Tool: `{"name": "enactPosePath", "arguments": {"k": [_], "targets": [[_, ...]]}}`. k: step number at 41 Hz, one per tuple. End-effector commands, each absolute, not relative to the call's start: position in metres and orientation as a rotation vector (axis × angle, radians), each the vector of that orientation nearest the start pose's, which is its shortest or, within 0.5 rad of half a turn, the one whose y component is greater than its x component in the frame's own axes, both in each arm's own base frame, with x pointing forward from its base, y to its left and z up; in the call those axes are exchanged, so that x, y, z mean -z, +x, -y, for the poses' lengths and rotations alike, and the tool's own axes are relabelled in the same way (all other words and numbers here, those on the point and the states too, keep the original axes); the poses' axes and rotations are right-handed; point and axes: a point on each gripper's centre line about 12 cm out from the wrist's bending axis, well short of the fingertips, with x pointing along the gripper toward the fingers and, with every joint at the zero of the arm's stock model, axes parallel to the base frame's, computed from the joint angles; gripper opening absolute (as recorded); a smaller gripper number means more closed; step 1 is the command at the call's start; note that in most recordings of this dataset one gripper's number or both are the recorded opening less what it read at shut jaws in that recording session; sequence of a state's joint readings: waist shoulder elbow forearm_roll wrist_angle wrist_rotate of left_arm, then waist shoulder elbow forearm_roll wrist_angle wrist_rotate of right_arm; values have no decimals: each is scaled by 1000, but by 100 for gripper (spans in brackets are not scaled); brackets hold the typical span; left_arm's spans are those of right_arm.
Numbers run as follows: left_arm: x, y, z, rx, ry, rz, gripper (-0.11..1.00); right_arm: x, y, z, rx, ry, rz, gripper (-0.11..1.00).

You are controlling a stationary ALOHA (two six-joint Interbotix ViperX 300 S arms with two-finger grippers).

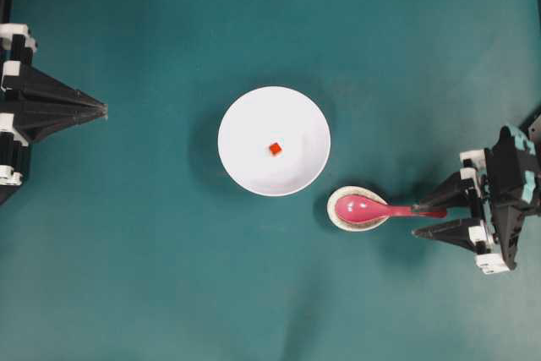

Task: Grip the spoon and scoop the red block from the bowl with right arm.
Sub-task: 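Close the right gripper on the pink spoon's handle end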

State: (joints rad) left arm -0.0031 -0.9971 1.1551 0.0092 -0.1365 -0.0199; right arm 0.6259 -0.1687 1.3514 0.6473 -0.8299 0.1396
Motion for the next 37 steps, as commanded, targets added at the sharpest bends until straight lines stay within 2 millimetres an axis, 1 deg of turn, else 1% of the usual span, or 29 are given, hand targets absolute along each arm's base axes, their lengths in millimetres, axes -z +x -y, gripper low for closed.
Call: {"name": "enactPosePath", "arguments": {"k": [1, 7, 18, 37], "targets": [[-301, 197, 1, 5, -9, 6, 0, -107, 209, -86, -34, 351, -423, 49], [-301, 197, 1, 6, -11, 3, 0, -100, 210, -84, -15, 314, -429, 49], [-299, 198, 1, 4, -43, -5, 0, -106, 215, -83, -1, 257, -380, 49], [-299, 198, 0, 0, -68, -5, 0, -94, 204, -74, 25, 216, -439, 49]]}}
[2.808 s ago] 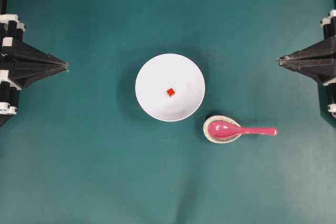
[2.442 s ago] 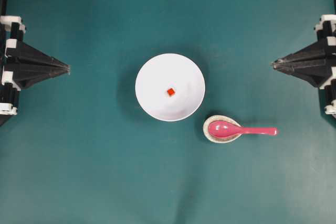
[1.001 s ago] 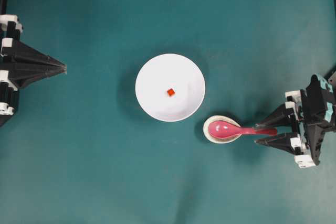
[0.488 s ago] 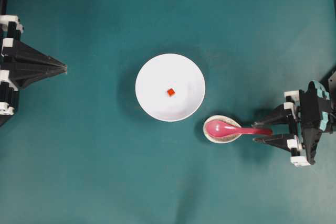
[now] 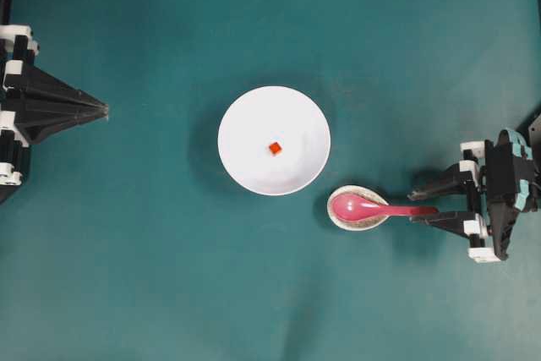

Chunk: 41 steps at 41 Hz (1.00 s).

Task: Grip the spoon and scoop the red block from the bowl with right arm.
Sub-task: 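Close the right gripper on the pink spoon's handle end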

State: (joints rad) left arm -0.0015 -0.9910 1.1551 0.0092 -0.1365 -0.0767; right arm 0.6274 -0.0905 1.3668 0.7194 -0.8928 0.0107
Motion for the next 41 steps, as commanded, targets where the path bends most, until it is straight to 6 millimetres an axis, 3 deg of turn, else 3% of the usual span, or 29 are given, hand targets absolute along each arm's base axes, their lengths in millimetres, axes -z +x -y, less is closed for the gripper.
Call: {"name": "enactPosePath", "arguments": {"k": [1, 17, 41], "targets": [[-299, 198, 0, 0, -66, -3, 0, -93, 204, -74, 26, 213, -444, 49], [-296, 198, 0, -2, -117, -32, 0, -74, 201, -79, 41, 224, -484, 49], [-295, 198, -1, -9, -124, -39, 0, -79, 201, -76, 45, 240, -423, 48]]}}
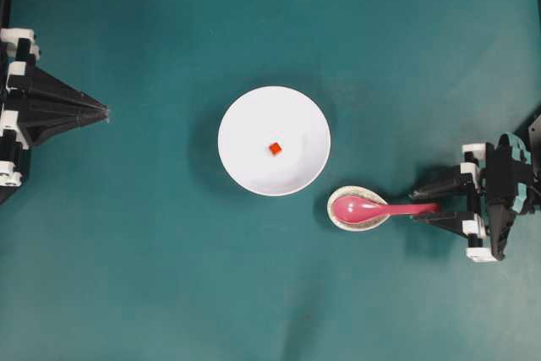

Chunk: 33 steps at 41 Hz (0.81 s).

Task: Grip the spoon and scoop the red block from the bowl with right arm.
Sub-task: 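Close the right gripper on the pink spoon's handle end, then lift the spoon out of its rest and swing it into the white bowl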

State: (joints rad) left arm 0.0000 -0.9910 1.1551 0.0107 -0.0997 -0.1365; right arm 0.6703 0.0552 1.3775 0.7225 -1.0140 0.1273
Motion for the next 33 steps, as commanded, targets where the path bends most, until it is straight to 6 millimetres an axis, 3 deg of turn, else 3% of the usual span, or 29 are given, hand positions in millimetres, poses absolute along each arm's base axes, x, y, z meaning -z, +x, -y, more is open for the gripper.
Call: {"name": "enactPosePath", "arguments": {"k": [1, 14, 17, 24, 33], "targets": [[-294, 199, -1, -9, -126, -41, 0, -79, 201, -76, 45, 241, -424, 48], [-293, 199, -4, -22, -126, -46, 0, -80, 204, -78, 43, 247, -415, 47], [-292, 200, -4, -22, -126, -51, 0, -81, 204, -78, 41, 246, -415, 43], [-292, 200, -4, -22, -126, -51, 0, -81, 204, -79, 37, 242, -414, 24], [-291, 200, -4, -22, -125, -56, 0, -91, 212, -84, 23, 261, -364, 23]]}}
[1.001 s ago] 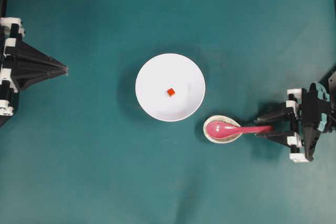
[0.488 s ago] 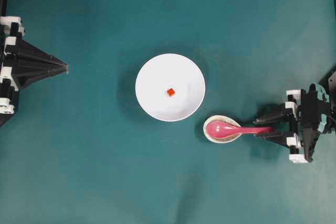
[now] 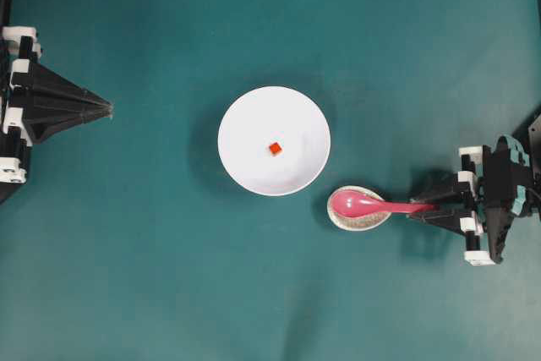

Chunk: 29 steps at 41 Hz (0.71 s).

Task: Grip the spoon and scoop the red block from the bowl with right arm.
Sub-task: 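Lift the spoon out of its rest and swing it into the white bowl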

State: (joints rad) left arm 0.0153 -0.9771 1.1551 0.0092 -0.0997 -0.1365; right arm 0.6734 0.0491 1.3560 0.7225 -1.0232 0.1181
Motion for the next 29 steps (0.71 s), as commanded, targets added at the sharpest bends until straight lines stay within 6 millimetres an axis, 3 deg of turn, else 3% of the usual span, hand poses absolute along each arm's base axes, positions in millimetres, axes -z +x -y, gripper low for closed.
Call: {"name": "enactPosePath", "arguments": {"k": [1, 15, 29], "targets": [[-291, 200, -4, -22, -125, -54, 0, -95, 213, -86, 19, 270, -351, 23], [-294, 199, -4, -21, -108, -45, 0, -155, 253, -86, 26, 308, -231, 23], [-294, 199, -4, -21, -105, -47, 0, -227, 303, -47, -19, 265, -420, 23]]}}
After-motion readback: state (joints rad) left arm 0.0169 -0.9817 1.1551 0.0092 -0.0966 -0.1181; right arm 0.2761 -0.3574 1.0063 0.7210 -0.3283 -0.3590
